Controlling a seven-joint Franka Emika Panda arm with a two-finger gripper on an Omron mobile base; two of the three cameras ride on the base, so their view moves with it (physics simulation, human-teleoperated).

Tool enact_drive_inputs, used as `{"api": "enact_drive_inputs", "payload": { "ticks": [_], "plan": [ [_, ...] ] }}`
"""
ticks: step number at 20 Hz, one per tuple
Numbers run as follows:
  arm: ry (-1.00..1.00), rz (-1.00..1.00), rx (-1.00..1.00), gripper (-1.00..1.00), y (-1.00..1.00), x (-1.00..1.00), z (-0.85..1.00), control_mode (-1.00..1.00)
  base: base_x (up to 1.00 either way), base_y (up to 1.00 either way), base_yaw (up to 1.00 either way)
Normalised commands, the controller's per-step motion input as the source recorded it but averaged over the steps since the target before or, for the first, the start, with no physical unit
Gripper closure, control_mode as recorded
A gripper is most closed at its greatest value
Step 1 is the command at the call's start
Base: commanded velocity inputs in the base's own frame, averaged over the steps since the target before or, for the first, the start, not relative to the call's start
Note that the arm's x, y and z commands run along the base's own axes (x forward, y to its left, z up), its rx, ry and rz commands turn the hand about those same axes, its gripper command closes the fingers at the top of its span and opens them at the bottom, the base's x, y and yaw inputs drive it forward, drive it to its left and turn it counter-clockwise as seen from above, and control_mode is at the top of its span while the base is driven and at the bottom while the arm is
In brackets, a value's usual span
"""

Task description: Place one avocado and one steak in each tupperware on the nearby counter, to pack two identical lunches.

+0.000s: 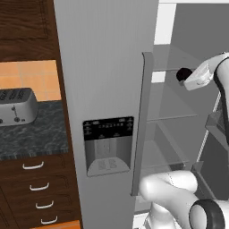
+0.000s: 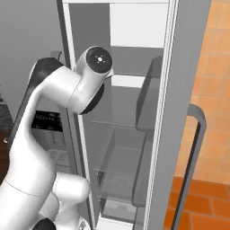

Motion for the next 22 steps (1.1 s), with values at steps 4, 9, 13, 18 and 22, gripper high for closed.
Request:
{"api": "enact_drive_inputs", "payload": {
  "ticks": [4, 9, 13, 18, 22],
  "plan": [
    [0.03, 0.06, 0.02, 1.00, 0.74, -1.00, -0.16, -1.00, 0.00, 0.00, 0.00],
    [0.05, 0.05, 0.10, 1.00, 0.81, -0.68, -0.22, -1.00, 0.00, 0.00, 0.00],
    [0.04, 0.00, 0.05, 1.00, 0.99, -0.11, -0.33, -1.00, 0.00, 0.00, 0.00],
    [0.00, 0.00, 0.00, 1.00, 0.00, 0.00, 0.00, 1.00, 0.00, 1.00, 0.00],
    [0.00, 0.00, 0.00, 1.00, 0.00, 0.00, 0.00, 1.00, 0.00, 1.00, 0.00]
  ]
}}
